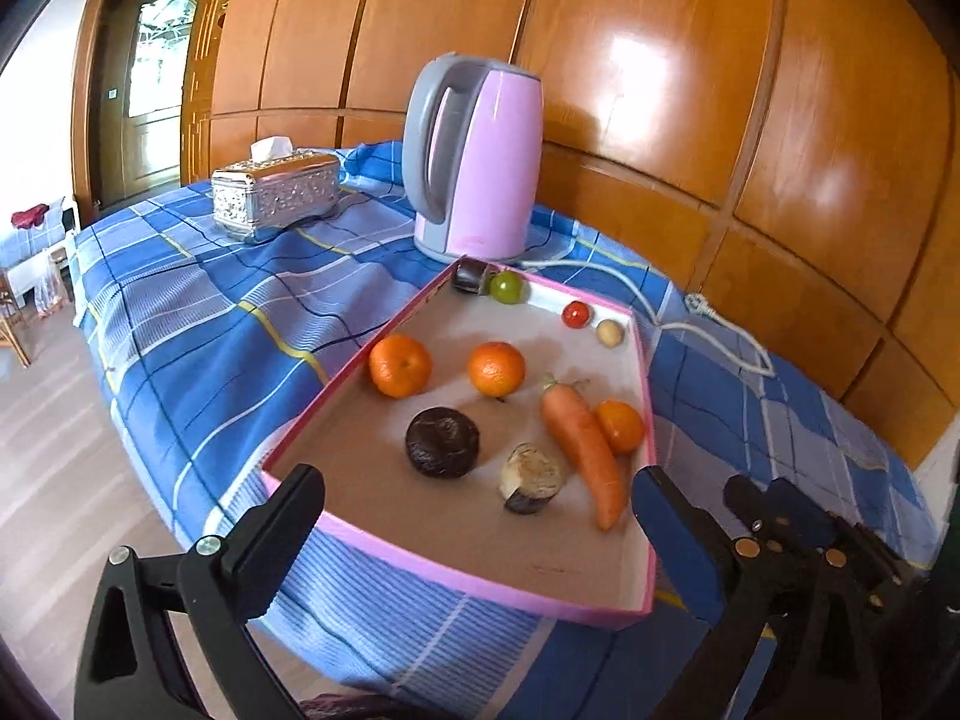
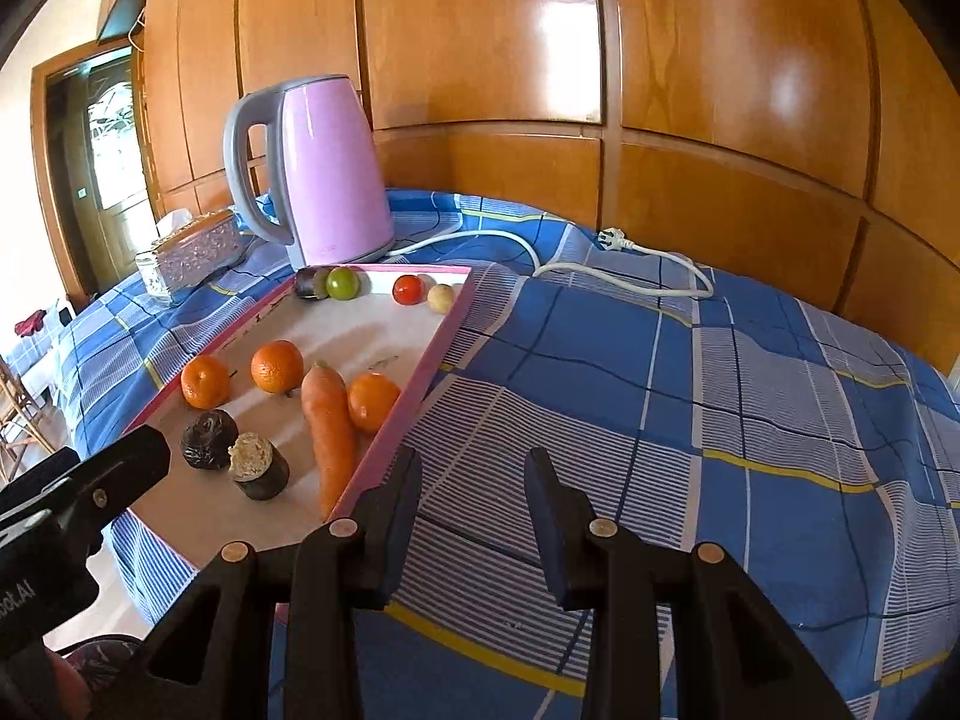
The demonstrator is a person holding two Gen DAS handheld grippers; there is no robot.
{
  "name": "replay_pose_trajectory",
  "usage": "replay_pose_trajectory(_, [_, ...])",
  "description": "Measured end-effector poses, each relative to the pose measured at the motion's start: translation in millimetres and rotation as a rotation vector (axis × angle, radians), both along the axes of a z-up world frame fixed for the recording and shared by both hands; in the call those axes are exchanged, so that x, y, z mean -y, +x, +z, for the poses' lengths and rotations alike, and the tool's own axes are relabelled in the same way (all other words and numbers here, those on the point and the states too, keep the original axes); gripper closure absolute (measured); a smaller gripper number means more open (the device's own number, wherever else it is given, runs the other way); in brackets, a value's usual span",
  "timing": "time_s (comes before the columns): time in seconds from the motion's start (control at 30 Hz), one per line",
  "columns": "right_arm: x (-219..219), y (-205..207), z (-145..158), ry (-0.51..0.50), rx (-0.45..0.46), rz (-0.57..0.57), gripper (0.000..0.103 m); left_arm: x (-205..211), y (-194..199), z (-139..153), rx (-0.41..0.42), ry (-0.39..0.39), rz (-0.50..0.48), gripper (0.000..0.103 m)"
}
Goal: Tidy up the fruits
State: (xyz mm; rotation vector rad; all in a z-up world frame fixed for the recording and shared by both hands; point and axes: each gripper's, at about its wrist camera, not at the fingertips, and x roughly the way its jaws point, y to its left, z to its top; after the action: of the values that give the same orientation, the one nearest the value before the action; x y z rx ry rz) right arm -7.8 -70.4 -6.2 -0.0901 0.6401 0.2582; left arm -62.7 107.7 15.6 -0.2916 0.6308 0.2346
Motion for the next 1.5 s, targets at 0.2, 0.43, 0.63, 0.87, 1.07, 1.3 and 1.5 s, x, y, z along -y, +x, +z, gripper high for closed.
replay_pose_trajectory(0.2, [-7, -4, 0, -0.020, 0.010, 0.030, 0.067, 6, -2, 1, -0.050, 0.088, -0.008, 0.000])
replay_pose_trajectory(0.43, [-8, -3, -3, -0.023, 0.002, 0.033, 0.067, 5, -1, 1, -0.039, 0.085, -0.003, 0.000])
replay_pose_trajectory(0.63, [-10, -3, -4, -0.034, 0.003, 0.034, 0.067, 5, 1, 0, -0.045, 0.076, 0.000, 0.000])
replay_pose_trajectory(0.87, [-9, 0, -6, -0.039, 0.000, 0.019, 0.067, 3, 0, 1, -0.034, 0.065, 0.007, 0.000])
replay_pose_trajectory(1.07, [-6, 0, -4, -0.023, 0.005, 0.010, 0.067, 0, -2, 0, -0.027, 0.052, 0.022, 0.000])
replay_pose_trajectory(1.3, [-11, -2, -4, -0.027, 0.013, 0.037, 0.067, -3, -7, 2, -0.002, 0.040, 0.045, 0.000])
replay_pose_trajectory(1.5, [-12, -2, -5, -0.030, 0.009, 0.038, 0.067, -10, -8, 0, 0.004, -0.003, 0.061, 0.000])
